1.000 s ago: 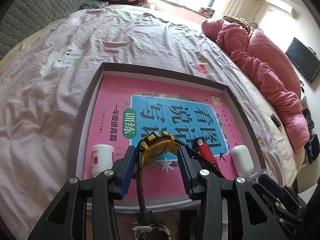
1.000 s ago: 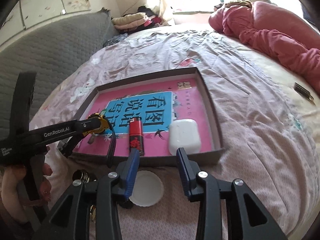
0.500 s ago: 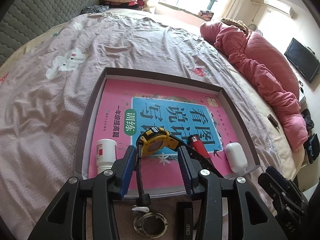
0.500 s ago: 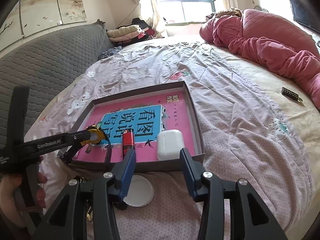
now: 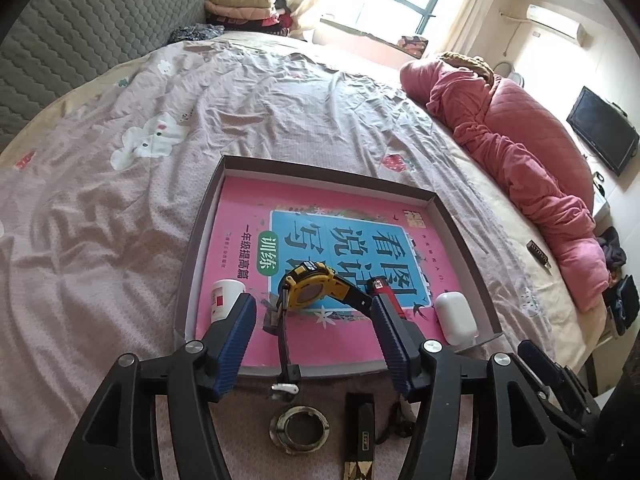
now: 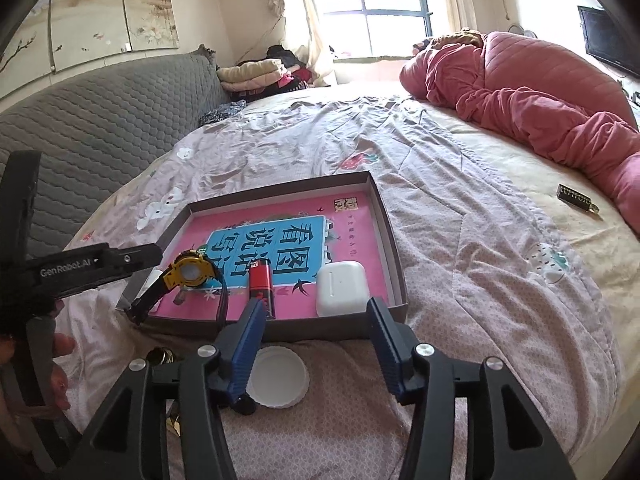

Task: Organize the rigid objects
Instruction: 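Lower the yellow watch onto the workbook in the tray and open the left tool, then withdraw both open tools from the tray back toward the remaining objects, then close the right tool on the white bottle cap while the left tool approaches the black-and-gold bottle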

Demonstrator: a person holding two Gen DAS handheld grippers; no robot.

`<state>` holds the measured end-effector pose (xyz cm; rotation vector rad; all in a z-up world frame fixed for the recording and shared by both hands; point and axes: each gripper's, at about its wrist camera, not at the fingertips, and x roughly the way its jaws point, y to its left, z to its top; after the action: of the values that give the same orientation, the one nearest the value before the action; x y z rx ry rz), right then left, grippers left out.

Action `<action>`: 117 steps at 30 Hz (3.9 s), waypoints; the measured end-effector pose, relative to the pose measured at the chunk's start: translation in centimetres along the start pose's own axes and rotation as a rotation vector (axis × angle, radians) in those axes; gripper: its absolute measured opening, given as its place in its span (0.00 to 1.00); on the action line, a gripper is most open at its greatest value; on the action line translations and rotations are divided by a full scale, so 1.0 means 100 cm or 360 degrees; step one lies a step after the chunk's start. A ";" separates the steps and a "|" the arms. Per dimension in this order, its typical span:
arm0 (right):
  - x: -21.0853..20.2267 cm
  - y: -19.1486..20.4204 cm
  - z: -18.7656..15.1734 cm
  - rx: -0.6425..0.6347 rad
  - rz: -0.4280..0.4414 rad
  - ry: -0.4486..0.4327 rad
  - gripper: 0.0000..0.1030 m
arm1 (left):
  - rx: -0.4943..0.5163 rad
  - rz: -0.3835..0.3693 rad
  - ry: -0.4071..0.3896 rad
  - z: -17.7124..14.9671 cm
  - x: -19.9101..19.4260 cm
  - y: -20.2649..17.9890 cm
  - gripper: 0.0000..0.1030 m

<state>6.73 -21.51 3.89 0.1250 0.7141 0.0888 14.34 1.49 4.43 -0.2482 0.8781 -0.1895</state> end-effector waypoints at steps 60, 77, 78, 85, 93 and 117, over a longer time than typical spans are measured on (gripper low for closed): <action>-0.017 0.004 -0.034 -0.0070 -0.0008 0.0060 0.57 | 0.0023 0.0105 0.0098 -0.078 -0.038 -0.002 0.74; -0.008 0.009 -0.045 -0.0110 -0.0002 0.0135 0.57 | 0.0073 0.0088 0.0209 -0.096 -0.024 -0.014 0.74; -0.008 0.009 -0.045 -0.0113 -0.0003 0.0140 0.57 | 0.0080 0.0089 0.0217 -0.098 -0.023 -0.015 0.74; -0.003 0.011 -0.050 -0.0137 0.0011 0.0178 0.57 | 0.0115 0.0093 0.0291 -0.107 -0.011 -0.020 0.74; 0.013 0.017 -0.060 -0.0207 0.0014 0.0269 0.57 | 0.0145 0.0099 0.0344 -0.115 0.001 -0.023 0.74; 0.064 0.028 -0.052 -0.0325 0.0068 0.0289 0.63 | 0.0135 0.0093 0.0366 -0.112 0.014 -0.020 0.73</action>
<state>7.99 -17.49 -3.77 -0.0642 0.8792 0.2155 6.37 -2.32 -2.83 -0.1225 1.1017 -0.2032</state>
